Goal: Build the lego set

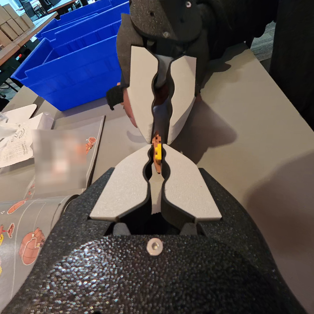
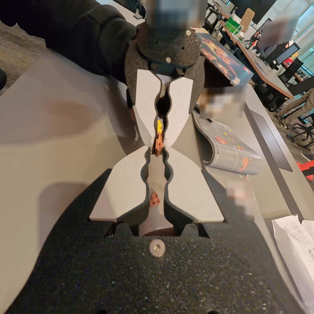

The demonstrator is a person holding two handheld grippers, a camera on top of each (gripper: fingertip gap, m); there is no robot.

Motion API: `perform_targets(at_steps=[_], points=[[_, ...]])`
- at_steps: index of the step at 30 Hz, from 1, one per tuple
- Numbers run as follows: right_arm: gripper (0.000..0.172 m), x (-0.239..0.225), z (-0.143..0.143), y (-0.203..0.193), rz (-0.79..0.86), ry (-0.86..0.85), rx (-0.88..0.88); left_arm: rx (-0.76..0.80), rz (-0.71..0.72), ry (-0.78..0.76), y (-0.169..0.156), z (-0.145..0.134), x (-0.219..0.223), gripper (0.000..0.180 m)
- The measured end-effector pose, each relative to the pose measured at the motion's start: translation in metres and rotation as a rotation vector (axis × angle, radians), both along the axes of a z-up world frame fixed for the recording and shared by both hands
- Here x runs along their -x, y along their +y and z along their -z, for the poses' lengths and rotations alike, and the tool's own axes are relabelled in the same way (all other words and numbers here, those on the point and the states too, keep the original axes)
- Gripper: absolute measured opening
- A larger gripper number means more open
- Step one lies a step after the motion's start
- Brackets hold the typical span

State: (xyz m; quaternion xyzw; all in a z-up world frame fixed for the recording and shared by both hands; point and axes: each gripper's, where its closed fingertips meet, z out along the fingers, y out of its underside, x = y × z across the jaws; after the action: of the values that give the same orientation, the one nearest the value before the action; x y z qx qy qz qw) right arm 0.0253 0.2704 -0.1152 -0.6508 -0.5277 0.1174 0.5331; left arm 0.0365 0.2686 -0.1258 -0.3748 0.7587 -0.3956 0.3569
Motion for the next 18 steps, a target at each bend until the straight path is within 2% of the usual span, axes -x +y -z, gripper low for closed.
perform_targets(at_steps=[7,18], points=[[0.006,0.0002,-0.007,-0.0009,-0.01,0.034,-0.028,0.059,0.017,-0.011,-0.0026,-0.0052,0.0012,0.006],[0.005,0.004,-0.0037,-0.0074,-0.068,0.019,-0.021,0.036,0.055,0.015,-0.0095,-0.0021,0.0045,0.006]])
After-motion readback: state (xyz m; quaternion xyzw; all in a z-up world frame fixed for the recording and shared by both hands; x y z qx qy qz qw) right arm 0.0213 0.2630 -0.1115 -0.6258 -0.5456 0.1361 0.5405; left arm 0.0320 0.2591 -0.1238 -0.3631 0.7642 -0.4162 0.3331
